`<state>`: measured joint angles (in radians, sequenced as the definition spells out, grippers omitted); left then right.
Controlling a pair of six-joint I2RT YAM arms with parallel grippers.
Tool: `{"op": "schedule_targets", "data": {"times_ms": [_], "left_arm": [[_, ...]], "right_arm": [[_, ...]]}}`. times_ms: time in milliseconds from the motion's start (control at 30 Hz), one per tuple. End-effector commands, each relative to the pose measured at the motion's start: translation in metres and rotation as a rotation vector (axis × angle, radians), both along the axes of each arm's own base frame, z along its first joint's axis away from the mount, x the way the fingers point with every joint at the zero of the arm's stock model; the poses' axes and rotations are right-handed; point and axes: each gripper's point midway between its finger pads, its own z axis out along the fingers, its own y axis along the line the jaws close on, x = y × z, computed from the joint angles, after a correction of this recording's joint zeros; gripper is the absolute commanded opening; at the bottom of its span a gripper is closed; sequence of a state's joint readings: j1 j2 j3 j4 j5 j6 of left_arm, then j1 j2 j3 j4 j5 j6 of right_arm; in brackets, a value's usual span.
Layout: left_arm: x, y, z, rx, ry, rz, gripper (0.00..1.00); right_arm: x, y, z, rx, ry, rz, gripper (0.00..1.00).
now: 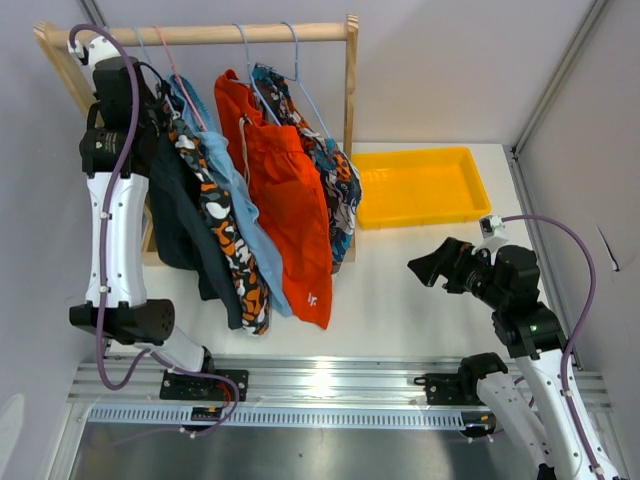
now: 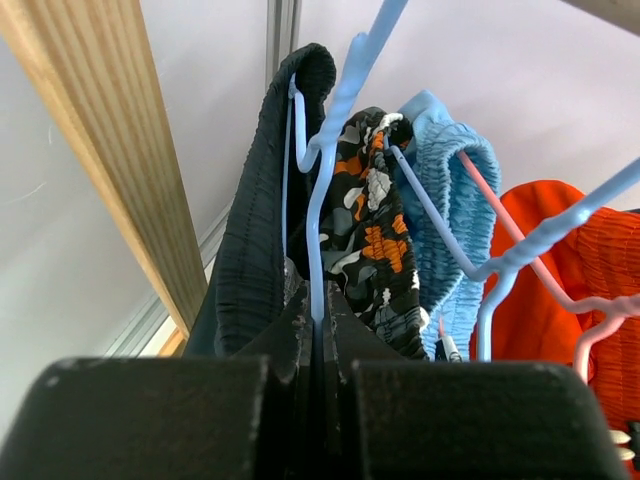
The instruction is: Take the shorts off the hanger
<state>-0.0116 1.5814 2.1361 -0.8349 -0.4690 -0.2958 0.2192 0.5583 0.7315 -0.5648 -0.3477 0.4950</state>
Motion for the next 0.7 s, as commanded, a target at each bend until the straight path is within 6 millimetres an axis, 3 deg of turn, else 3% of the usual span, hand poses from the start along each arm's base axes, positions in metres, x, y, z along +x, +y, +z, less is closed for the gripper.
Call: {"op": "schedule_targets", "data": {"times_ms": [0, 133, 200, 300, 333, 367, 400, 433, 500, 533, 633, 667], "left_arm": [[-0.034, 0.006, 0.059, 0.007, -0.167, 0.023, 0.0], [-0.065, 0.003, 0.092, 0.04, -0.251, 0.028, 0.0], [-0.076, -0.001, 0.103, 0.054, -0.279, 0.019, 0.0], [-0.092, -0.01, 0.12, 0.07, -0.329, -0.004, 0.0], [-0.095, -0.011, 0.125, 0.076, -0.342, -0.005, 0.0], [-0.1, -0.012, 0.132, 0.077, -0.367, -0.007, 0.0], [-0.101, -0.014, 0.135, 0.079, -0.374, -0.016, 0.0], [-0.1, -0.015, 0.136, 0.081, -0.379, -0.023, 0.0], [-0.102, -0.018, 0.14, 0.076, -0.391, -0.035, 0.0], [-0.103, -0.021, 0.141, 0.073, -0.397, -0.054, 0.0], [-0.115, -0.025, 0.149, 0.068, -0.423, -0.071, 0.0], [-0.118, -0.026, 0.149, 0.067, -0.423, -0.073, 0.0]], "right_arm": [[0.003, 0.001, 0.019, -0.005, -0.059, 0.011, 0.99], [0.005, 0.005, 0.031, 0.002, -0.073, 0.032, 0.99], [0.006, 0.009, 0.049, 0.016, -0.121, 0.059, 0.99], [0.009, 0.013, 0.085, 0.015, -0.209, 0.089, 0.99], [0.009, 0.014, 0.109, 0.018, -0.261, 0.095, 1.0], [0.015, 0.016, 0.115, 0.012, -0.262, 0.1, 0.99], [0.017, 0.016, 0.124, 0.001, -0.283, 0.105, 0.99], [0.017, 0.017, 0.148, 0.007, -0.33, 0.107, 0.99], [0.026, 0.025, 0.16, 0.008, -0.332, 0.134, 0.99], [0.024, 0.028, 0.18, 0.022, -0.372, 0.149, 0.99], [0.02, 0.051, 0.216, 0.063, -0.44, 0.233, 0.99], [0.008, 0.071, 0.223, 0.08, -0.449, 0.313, 0.99]]}}
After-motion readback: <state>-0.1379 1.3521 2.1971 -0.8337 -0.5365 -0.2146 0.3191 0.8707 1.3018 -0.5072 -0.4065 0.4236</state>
